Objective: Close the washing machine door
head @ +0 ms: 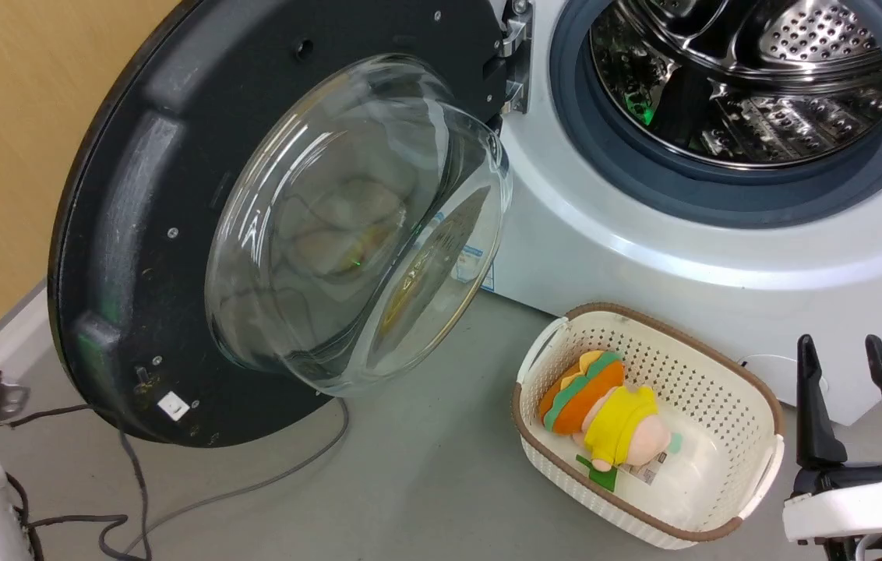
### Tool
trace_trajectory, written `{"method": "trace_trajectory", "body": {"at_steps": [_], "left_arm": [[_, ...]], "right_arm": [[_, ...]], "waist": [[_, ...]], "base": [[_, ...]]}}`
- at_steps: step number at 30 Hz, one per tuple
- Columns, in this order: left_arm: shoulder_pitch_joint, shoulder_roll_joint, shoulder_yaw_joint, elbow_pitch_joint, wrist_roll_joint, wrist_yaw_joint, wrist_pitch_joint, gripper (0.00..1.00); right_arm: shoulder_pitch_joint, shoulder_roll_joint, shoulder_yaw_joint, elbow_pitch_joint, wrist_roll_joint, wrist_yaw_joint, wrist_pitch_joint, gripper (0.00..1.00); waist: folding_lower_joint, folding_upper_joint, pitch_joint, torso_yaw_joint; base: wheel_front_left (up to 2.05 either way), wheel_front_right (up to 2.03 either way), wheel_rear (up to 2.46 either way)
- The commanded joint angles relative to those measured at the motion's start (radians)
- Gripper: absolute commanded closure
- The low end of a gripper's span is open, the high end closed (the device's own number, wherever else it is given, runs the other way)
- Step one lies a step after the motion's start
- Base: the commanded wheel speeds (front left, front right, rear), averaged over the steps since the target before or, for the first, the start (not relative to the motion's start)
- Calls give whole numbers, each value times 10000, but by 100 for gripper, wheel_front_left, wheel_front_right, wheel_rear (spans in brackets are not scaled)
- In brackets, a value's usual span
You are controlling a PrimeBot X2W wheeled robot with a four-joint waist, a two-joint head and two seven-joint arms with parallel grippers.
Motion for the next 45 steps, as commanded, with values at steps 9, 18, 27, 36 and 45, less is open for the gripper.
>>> {"method": "trace_trajectory", "body": {"at_steps": [9, 18, 27, 36, 45], "left_arm": [[1056, -325, -948, -1054, -2165, -201, 1401, 100], [2190, -340, -2404, -2630, -3684, -300, 2433, 100], [3403, -33, -4611, -4752, -4421, -379, 2869, 100], [3611, 378, -6627, -5664, -4519, -379, 2404, 100], [3093, 572, -8257, -5406, -4423, -379, 1501, 100]], "right_arm": [[-228, 36, -222, -131, 129, 7, -271, 0], [-292, 39, -385, -173, 196, 7, -458, 0], [-374, 42, -497, -174, 336, 8, -609, 0], [-476, 42, -358, -165, 364, 8, -609, 0], [-545, 42, -251, -164, 393, 8, -609, 0]], "waist": [[-1, 0, 186, 273], [-1, 0, 286, 589], [-1, 0, 273, 534], [-1, 0, 185, -392], [-1, 0, 241, -1605]], "base": [[0, 0, 0], [0, 0, 0], [0, 0, 0], [0, 0, 0], [0, 0, 0]]}}
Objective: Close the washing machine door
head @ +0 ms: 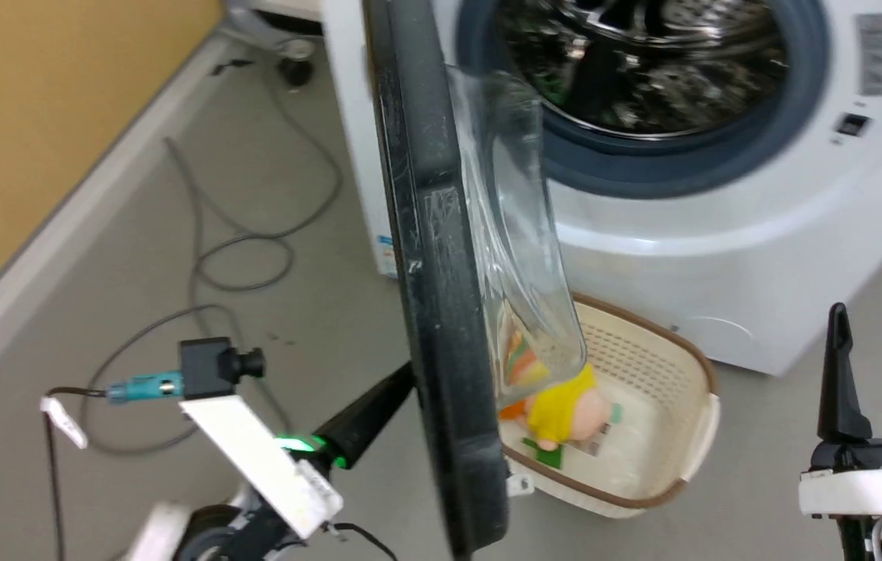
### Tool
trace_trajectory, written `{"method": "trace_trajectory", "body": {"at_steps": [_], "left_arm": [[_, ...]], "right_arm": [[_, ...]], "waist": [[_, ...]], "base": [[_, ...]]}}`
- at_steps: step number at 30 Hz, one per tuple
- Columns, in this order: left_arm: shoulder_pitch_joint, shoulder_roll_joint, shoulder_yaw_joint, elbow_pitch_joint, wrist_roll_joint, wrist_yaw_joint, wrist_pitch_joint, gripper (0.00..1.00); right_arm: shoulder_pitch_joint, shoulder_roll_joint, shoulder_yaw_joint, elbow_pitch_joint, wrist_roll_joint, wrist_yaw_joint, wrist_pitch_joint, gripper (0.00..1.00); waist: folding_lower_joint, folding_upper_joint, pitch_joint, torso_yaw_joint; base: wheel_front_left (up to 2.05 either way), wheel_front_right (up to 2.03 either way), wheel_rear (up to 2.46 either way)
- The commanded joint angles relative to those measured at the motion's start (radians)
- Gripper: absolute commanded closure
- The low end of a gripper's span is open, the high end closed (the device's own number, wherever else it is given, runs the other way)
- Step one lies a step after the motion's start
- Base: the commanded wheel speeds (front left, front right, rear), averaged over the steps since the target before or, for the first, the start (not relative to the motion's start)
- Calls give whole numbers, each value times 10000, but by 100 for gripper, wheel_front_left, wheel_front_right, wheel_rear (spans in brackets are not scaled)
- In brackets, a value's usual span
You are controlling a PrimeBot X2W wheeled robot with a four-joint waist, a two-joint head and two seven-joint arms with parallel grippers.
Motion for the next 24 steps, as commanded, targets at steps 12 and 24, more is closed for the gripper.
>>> {"method": "trace_trajectory", "body": {"at_steps": [12, 24], "left_arm": [[-1072, 82, -2021, 852, 0, -46, -1826, 100], [-2049, 139, -3827, 2197, -236, -46, -3190, 100]], "right_arm": [[-313, 13, 38, -36, 262, 8, -44, 0], [-403, 13, 229, 28, 381, 8, -44, 0]], "waist": [[0, 0, 347, -1969], [0, 0, 381, -2526]], "base": [[0, 0, 0], [0, 0, 0]]}}
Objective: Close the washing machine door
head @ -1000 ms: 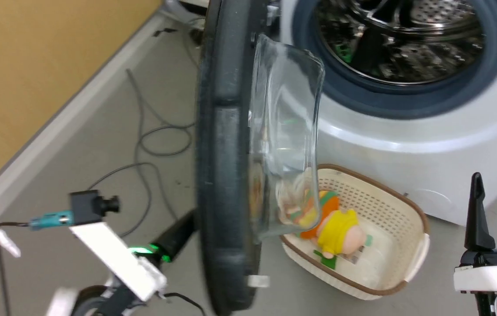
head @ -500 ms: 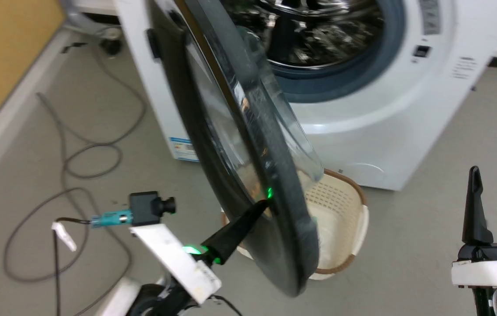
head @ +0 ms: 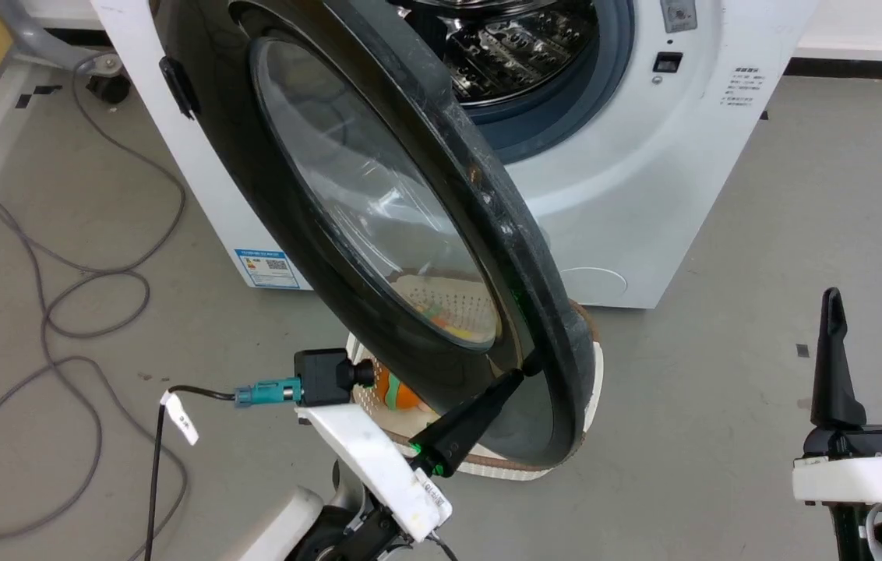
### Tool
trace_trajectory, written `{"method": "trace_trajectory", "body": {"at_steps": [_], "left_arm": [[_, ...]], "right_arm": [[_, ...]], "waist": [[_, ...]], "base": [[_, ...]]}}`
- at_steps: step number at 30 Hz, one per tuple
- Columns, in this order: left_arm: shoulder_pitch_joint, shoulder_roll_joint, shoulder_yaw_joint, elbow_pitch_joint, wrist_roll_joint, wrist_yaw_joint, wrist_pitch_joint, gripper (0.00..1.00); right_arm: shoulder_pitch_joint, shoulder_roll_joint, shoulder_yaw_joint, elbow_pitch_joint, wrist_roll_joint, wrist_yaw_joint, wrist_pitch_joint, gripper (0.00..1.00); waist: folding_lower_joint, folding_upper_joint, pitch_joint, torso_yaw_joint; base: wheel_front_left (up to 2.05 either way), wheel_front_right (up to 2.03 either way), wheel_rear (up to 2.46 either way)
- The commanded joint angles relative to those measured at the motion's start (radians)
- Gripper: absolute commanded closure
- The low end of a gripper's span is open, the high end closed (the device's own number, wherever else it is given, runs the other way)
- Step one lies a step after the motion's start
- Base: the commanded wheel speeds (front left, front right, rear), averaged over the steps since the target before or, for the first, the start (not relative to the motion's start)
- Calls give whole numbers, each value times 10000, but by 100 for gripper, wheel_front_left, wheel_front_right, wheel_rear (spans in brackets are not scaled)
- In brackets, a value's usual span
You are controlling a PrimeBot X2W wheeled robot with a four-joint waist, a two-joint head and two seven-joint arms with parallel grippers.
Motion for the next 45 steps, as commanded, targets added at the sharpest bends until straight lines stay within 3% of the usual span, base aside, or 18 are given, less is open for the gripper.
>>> {"method": "trace_trajectory", "body": {"at_steps": [1, 4, 8, 13, 19, 22, 25, 27, 37, 38, 39, 40, 45], "left_arm": [[-206, 87, -46, 48, 13, -46, -166, 100], [-355, 464, -144, 236, 334, -46, -884, 100], [-602, 1050, 126, 1337, 1626, 18, -2595, 100], [-1007, 1092, 1072, 2326, 4305, 1486, -3597, 100], [-262, 582, 3808, 1032, 8347, 3275, -3614, 100], [493, 279, 4724, 539, 9828, 3813, -3615, 100], [1249, -83, 5302, 297, 10792, 4063, -3616, 100], [1704, -378, 5559, 273, 10981, 3908, -3616, 0], [3058, -1195, 6412, 509, 12025, 2776, -3617, 0], [3085, -1244, 6440, 530, 12129, 2654, -3617, 0], [3094, -1308, 6497, 530, 12196, 2555, -3617, 0], [3097, -1364, 6556, 510, 12270, 2474, -3617, 0], [3081, -1588, 6822, 431, 12626, 2182, -3617, 0]], "right_arm": [[-122, 11, 0, 27, 17, 8, -44, 0], [-94, 11, -28, 50, 37, 8, -44, 0], [15, 11, -54, 112, 36, 8, -44, 0], [157, 11, -161, 150, 42, 8, -44, 0], [215, 11, -174, 163, 63, 8, -44, 0], [290, 11, -161, 190, 101, 8, -44, 0], [392, 11, -183, 231, 142, 8, -44, 0], [469, 11, -181, 275, 161, 8, -44, 0], [740, 11, 151, 583, -184, 8, -44, 0], [761, 11, 192, 595, -321, 8, -44, 13], [758, 11, 184, 613, -438, 8, -44, 84], [728, 11, 194, 618, -489, 8, -44, 100], [107, 11, 85, 143, -385, 8, -44, 100]], "waist": [[0, 0, -20, -9], [0, 0, -78, -3], [0, 0, -236, 72], [0, 0, -442, 233], [0, 0, -586, 325], [0, 0, -695, 341], [0, 0, -805, 394], [0, 0, -872, 441], [0, 0, -1164, 728], [0, 0, -1186, 761], [0, 0, -1202, 783], [0, 0, -1215, 804], [0, 0, -1231, 831]], "base": [[0, 0, 0], [0, 0, 0], [0, 0, 0], [0, 0, 0], [0, 0, 0], [0, 0, 0], [0, 0, 0], [0, 0, 0], [0, 0, 0], [0, 0, 0], [0, 0, 0], [0, 0, 0], [0, 0, 0]]}}
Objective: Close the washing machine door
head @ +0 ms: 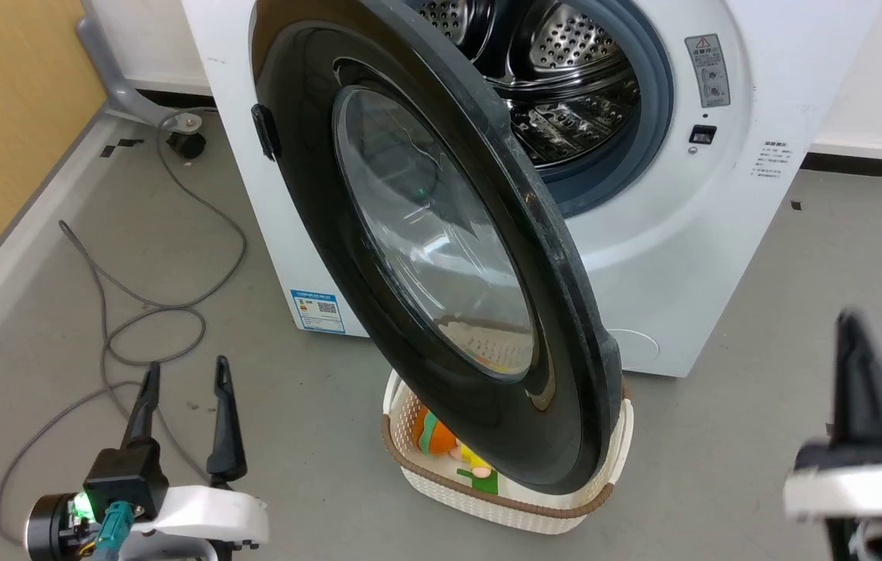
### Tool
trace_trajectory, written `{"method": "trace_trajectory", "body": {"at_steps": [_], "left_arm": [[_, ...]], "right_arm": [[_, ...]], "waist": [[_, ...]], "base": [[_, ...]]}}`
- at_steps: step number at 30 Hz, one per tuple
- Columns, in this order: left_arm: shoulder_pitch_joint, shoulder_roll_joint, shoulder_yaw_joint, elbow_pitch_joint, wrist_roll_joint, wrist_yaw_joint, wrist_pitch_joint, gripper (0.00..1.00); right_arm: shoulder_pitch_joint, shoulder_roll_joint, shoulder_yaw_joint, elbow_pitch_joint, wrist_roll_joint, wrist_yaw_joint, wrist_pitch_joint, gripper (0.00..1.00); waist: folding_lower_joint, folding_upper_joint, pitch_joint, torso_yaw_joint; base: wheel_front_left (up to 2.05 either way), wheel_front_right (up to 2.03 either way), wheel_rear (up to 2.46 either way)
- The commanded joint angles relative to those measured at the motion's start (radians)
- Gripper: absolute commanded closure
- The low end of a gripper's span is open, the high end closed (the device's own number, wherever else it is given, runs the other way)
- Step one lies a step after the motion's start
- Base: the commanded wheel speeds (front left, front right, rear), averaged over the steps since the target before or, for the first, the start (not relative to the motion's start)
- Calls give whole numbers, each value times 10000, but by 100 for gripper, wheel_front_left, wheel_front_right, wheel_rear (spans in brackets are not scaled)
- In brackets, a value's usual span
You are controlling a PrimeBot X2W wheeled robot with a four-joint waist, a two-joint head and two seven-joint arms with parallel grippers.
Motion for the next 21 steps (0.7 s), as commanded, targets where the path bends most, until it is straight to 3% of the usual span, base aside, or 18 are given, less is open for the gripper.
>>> {"method": "trace_trajectory", "body": {"at_steps": [1, 9, 15, 21], "left_arm": [[77, -52, 71, -67, 134, -78, -43, 0], [-37, -213, 206, -338, 650, -326, -43, 0], [-35, -260, 235, -470, 907, -341, -43, 0], [35, -313, 291, -504, 963, -327, -43, 0]], "right_arm": [[-459, 1, -40, -304, 121, 8, -44, 100], [-2245, 1, 509, -2475, 1130, 8, -44, 100], [-2827, -42, 2375, -3756, 1570, 8, -44, 100], [-2759, -929, 4849, -3932, 1773, 8, -44, 100]], "waist": [[0, 0, 11, -5], [0, 0, 51, 51], [0, 0, 39, 118], [0, 0, 51, 138]], "base": [[0, 0, 0], [0, 0, 0], [0, 0, 0], [0, 0, 0]]}}
